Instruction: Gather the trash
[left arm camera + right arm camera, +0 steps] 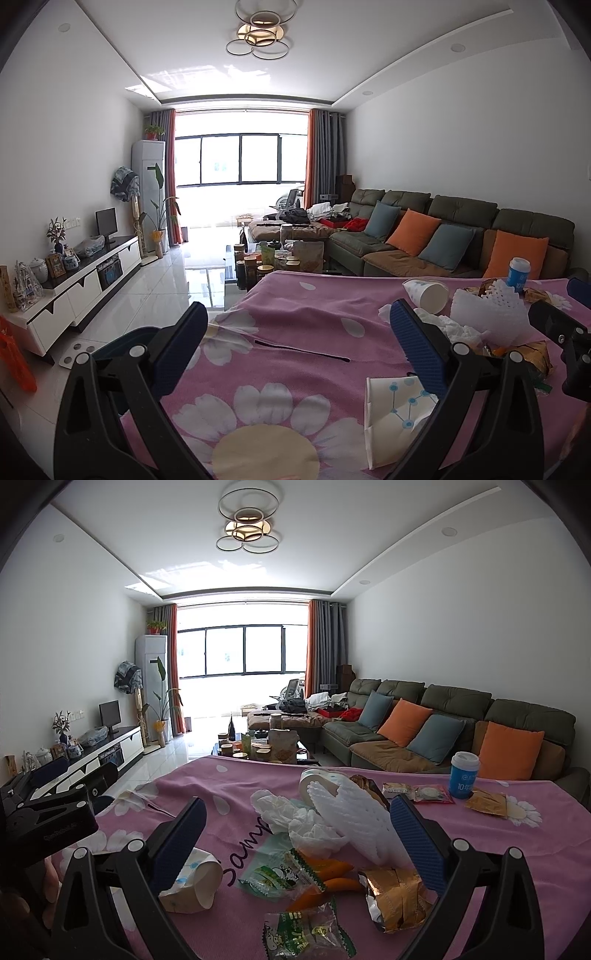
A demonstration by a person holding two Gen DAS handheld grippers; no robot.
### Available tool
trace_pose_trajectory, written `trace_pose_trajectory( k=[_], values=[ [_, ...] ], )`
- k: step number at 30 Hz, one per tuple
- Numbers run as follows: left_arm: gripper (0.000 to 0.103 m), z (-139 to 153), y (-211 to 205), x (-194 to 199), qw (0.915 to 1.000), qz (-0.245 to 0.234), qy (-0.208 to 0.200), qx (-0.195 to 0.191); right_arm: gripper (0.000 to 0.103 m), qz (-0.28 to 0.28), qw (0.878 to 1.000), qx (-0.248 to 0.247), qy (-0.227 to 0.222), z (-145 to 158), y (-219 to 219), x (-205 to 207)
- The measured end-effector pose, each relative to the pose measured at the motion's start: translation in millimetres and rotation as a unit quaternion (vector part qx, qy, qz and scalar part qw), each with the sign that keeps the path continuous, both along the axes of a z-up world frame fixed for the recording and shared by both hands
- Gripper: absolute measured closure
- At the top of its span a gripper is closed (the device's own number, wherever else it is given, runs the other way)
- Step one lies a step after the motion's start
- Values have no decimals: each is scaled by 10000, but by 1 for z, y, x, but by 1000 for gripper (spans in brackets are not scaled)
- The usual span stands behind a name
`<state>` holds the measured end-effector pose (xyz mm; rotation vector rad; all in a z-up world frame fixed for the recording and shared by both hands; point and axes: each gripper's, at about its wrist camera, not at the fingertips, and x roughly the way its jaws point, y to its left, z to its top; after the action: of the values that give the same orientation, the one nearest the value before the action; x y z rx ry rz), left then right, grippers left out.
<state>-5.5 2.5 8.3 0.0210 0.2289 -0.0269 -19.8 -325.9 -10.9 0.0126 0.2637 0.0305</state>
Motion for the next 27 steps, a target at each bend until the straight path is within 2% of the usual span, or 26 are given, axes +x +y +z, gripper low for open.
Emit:
trace_pose_trajectory(
  k=[27],
  values=[
    [6,2,0,-2,10000,-15,-11,-71,7,-21,10000,28,-16,-2,-1,0]
  ],
)
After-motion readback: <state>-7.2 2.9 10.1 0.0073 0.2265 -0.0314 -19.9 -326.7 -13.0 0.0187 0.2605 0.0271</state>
